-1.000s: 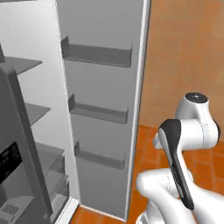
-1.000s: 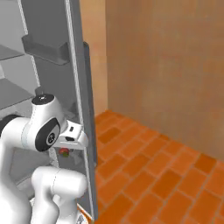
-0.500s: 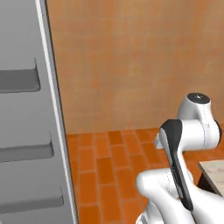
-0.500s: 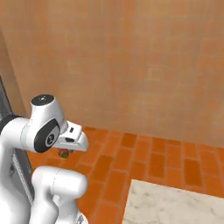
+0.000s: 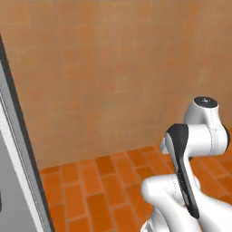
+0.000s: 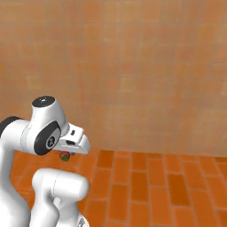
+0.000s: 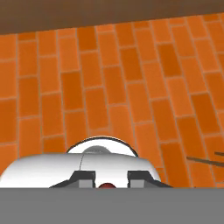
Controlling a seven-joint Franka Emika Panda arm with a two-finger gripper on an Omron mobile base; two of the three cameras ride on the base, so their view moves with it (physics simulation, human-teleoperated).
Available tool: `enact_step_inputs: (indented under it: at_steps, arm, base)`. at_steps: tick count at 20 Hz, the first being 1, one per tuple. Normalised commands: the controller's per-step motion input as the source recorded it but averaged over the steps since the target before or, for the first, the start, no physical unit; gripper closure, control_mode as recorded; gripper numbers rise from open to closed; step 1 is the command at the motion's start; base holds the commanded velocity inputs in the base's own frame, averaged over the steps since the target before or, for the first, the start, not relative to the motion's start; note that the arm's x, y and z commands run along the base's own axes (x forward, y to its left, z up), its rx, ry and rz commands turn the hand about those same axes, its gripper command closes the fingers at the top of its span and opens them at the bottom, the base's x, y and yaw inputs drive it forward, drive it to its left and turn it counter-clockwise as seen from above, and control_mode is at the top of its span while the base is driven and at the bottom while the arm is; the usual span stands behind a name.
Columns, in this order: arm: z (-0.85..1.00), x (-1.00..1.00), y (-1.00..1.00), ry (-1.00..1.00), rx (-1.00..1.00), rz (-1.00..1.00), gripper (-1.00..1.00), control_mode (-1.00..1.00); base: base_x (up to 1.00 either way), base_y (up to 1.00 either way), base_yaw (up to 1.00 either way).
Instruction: Take the strawberry from the fridge and place it on top of the pancake, located on the dining counter.
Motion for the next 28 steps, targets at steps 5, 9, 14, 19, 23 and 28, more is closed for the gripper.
enact_step_inputs:
  at_steps: [5,9,14,19,23,28]
  arm:
    - [0.0,0.0,0.0,0.0,0.0,0.0,1.0,1.0]
    - [0.0,0.0,0.0,0.0,0.0,0.0,1.0,1.0]
    - [0.0,0.0,0.0,0.0,0.0,0.0,1.0,1.0]
    - [0.0,0.0,0.0,0.0,0.0,0.0,1.0,1.0]
    - [0.0,0.0,0.0,0.0,0.0,0.0,1.0,1.0]
    - [0.0,0.0,0.0,0.0,0.0,0.0,1.0,1.0]
  base:
    - [1.0,-0.12,-0.28]
    - [1.0,-0.45,-0.24]
    - [1.0,-0.81,-0.33]
    - [0.94,-0.81,-0.43]
    - [0.55,-0.81,-0.61]
    - [0.33,-0.84,-0.66]
